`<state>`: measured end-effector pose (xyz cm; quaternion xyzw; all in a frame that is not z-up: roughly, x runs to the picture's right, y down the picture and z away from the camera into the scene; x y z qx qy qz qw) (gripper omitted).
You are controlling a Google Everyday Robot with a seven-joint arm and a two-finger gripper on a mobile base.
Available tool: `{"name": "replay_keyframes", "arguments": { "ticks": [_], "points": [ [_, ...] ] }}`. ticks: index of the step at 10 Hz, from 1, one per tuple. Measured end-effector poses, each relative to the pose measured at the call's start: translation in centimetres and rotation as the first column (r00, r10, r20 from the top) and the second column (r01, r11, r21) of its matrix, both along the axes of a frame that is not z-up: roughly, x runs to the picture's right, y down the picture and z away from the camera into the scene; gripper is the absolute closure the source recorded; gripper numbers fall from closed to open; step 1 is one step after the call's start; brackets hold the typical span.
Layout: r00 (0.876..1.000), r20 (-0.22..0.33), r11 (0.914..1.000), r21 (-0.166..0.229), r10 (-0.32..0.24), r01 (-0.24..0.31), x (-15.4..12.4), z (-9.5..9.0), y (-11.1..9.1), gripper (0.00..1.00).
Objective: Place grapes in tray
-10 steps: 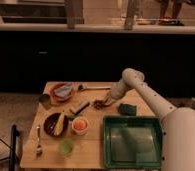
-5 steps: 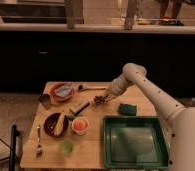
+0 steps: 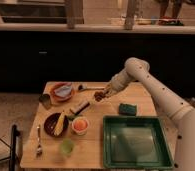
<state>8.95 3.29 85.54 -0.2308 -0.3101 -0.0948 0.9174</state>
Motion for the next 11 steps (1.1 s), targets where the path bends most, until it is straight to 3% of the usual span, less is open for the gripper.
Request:
{"name": "replay_keyframes", "arguments": {
  "ticks": [4, 11],
  "points": [
    [1.0, 0.003, 1.0, 0.008, 0.005, -0.005, 3.4, -4.1, -0.1, 1.0],
    [1.0, -0.002, 0.9995, -0.013, 0.03, -0.03, 7.4, -8.2, 3.3, 1.0]
  ]
}}
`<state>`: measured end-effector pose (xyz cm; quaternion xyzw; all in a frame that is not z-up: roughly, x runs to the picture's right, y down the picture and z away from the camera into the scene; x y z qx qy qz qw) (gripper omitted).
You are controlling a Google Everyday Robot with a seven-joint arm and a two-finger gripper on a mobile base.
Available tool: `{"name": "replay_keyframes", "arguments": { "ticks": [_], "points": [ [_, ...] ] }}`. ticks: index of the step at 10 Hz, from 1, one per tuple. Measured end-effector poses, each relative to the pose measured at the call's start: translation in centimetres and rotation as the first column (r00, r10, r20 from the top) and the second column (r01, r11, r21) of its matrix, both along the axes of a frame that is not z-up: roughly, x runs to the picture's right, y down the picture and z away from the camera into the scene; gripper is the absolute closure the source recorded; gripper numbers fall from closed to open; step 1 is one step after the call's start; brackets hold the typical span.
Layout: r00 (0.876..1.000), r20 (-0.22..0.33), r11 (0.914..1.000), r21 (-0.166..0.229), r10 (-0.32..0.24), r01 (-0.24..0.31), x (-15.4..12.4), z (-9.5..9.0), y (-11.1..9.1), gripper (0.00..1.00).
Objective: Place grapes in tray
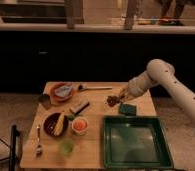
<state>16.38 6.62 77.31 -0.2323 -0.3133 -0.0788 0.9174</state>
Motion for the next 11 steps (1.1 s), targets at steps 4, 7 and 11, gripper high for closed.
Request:
{"name": "replay_keyframes", "arguments": {
  "ticks": [4, 7, 11],
  "points": [
    [1.0, -0.007, 0.9992, -0.027, 0.028, -0.028, 1.5, -1.8, 2.6, 1.0],
    [0.999, 0.004, 0.9971, -0.069, 0.032, -0.032, 2.1, -2.3, 5.5, 1.0],
    [0.999, 0.021, 0.9947, -0.099, 0.03, -0.027, 2.4, -2.8, 7.4, 1.0]
  ]
}}
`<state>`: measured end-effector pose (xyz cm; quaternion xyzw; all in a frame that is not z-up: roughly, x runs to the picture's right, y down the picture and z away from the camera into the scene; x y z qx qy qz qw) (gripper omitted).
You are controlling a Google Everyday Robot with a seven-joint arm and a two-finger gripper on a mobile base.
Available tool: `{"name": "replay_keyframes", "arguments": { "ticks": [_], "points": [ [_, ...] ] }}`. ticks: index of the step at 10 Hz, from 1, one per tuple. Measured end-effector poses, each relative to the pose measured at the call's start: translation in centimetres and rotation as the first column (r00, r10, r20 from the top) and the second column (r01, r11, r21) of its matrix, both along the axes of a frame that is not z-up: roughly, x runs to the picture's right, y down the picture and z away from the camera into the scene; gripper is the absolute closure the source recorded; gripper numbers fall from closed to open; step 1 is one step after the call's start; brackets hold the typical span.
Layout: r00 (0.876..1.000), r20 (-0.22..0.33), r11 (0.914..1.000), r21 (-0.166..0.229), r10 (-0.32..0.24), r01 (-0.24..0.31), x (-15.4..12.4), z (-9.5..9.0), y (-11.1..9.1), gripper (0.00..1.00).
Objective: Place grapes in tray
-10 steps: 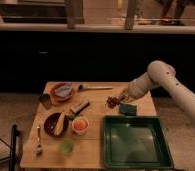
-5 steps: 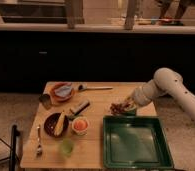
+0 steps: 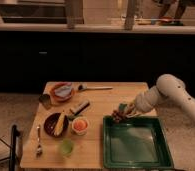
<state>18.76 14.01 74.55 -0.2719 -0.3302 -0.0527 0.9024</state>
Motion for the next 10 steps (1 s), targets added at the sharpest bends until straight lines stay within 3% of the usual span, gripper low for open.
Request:
{"name": "replay_keyframes", "arguments": {
  "ticks": [10],
  "points": [
    [0.999, 0.027, 0.9988, -0.04, -0.027, 0.028, 0.9, 0.3, 2.9, 1.0]
  ]
}}
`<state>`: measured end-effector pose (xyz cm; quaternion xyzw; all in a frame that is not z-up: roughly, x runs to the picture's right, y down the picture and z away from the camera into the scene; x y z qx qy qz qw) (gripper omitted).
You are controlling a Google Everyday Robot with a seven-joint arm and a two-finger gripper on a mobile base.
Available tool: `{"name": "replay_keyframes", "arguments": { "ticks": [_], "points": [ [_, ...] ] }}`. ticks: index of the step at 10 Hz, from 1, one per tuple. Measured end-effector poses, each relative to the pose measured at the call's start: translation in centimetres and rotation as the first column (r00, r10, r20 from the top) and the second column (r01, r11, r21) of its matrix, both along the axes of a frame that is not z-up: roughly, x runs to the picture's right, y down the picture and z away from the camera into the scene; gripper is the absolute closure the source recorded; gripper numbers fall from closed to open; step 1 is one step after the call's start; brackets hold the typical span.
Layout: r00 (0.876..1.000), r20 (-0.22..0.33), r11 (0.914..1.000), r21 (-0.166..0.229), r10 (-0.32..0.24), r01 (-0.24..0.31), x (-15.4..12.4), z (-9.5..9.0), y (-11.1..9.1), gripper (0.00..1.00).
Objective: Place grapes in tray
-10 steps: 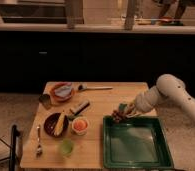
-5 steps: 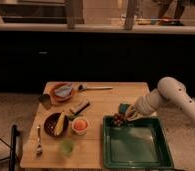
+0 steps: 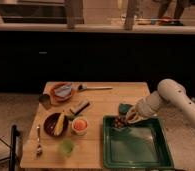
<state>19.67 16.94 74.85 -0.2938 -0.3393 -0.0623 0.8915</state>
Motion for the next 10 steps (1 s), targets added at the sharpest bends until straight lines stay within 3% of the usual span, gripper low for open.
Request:
{"name": "replay_keyframes", "arguments": {
  "ticks": [6, 9, 10],
  "points": [
    [1.0, 0.012, 0.9998, -0.018, -0.01, 0.01, 0.4, 0.1, 1.4, 0.98],
    [1.0, 0.012, 0.9996, -0.027, -0.006, 0.006, 0.9, 0.0, 2.3, 0.78],
    [1.0, 0.013, 0.9995, -0.03, -0.005, 0.006, 0.9, 0.0, 2.4, 0.78]
  ]
}}
